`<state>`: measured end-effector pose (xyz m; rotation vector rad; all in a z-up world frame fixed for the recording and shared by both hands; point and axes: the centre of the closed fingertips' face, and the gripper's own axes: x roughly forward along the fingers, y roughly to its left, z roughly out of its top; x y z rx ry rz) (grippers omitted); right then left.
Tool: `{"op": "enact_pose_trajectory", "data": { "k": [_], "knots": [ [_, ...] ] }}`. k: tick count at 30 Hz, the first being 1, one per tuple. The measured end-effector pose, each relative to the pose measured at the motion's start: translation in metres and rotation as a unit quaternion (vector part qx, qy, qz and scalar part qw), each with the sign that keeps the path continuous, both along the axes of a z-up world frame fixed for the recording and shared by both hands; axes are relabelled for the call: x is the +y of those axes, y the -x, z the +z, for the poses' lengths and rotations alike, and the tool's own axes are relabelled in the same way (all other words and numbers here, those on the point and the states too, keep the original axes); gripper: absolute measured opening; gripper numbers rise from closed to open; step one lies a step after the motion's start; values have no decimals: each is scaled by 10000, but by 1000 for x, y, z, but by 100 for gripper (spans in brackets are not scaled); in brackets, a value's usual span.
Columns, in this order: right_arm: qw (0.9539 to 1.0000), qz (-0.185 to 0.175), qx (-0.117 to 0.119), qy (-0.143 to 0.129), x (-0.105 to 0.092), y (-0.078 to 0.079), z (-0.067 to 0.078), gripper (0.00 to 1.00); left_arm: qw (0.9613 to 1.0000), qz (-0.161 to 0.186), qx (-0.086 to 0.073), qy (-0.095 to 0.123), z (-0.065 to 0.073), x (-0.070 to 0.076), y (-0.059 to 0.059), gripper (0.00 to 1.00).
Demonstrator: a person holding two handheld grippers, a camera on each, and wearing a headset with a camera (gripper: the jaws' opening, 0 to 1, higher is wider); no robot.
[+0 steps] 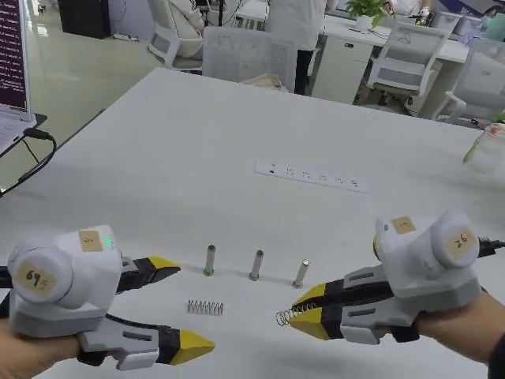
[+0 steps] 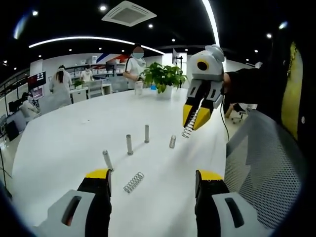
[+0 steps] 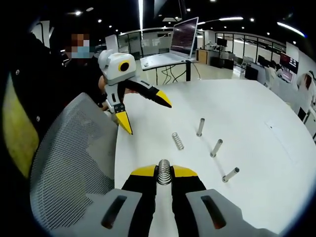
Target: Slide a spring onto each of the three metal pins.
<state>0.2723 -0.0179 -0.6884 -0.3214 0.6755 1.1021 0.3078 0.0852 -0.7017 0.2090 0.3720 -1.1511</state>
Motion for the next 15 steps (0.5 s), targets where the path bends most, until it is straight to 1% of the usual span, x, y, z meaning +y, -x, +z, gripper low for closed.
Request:
{"op": "enact_pose_trajectory", "data": {
  "k": [2, 4, 6, 8, 12, 13, 15],
  "knots": [
    [10000, -19, -21, 34, -4, -3, 2, 8, 10000, 80, 6, 57, 0, 3, 0, 66],
    [9999, -19, -46, 98, -8, -6, 4, 8, 9999, 151, -20, 41, -3, 5, -1, 66],
    [9998, -28, -62, 161, -12, -10, 6, 8, 9997, 218, -10, 55, -4, 7, -2, 66],
    [9997, -26, -83, 207, -16, -14, 8, 8, 9996, 288, -43, 70, -4, 9, -4, 66],
    [9993, -31, -132, 335, -24, -24, 13, 8, 9994, 332, -49, 73, -5, 10, -4, 66],
    [9993, -38, -136, 344, -25, -25, 14, 8, 9994, 324, -50, 50, -6, 11, -4, 66],
    [9990, -67, -175, 409, -29, -33, 18, 8, 9995, 316, -74, 1, -7, 11, -5, 66]
  ]
}}
